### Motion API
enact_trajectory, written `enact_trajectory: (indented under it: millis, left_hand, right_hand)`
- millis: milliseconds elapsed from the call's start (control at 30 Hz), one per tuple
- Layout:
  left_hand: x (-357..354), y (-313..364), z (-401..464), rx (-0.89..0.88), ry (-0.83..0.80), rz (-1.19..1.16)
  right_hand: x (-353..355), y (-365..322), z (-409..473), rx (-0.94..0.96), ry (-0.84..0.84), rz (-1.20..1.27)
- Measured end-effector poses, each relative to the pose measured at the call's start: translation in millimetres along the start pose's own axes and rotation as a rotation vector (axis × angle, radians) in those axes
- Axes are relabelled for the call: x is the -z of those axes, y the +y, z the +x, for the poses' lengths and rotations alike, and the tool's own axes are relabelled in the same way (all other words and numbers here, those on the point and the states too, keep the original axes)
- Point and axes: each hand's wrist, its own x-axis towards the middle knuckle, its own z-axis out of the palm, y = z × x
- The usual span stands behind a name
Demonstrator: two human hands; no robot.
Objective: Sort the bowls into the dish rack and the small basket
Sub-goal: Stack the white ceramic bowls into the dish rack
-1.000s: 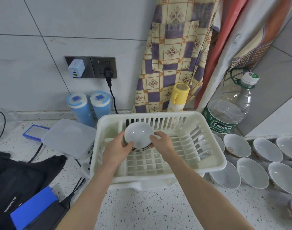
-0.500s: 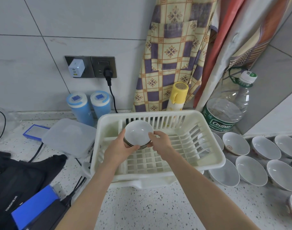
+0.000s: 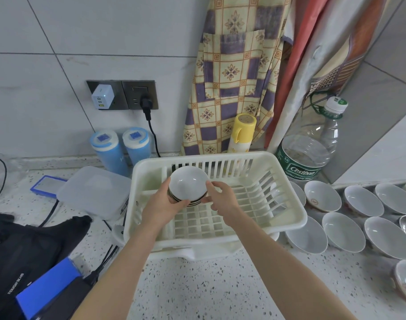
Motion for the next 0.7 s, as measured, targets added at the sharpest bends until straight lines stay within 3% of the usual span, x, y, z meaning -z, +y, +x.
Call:
enact_trajectory:
  millis: [133,267,500,700]
  left_hand:
    - [3.9,10.1,-2.8,0.112,0.153,-0.169]
    - [4.3,31.0,-24.9,0.036,0.276,-0.328]
    - [-31.8,77.8,-96.9,-0.064,0.077,-0.567]
    - [-114.4,109.3,-141.4,-0.005,-0.136,-0.583]
  right_hand:
    - [23.8,-0.4,-25.6,0.074,-0.013,0.149]
    - [60.0,6.6,-51.1,0.144,0.034,0.282]
    - [103.4,20.2,-74.3,0.196,0.126,0.403]
    - [180.7,45.4,-84.7,0.218,0.188,0.395]
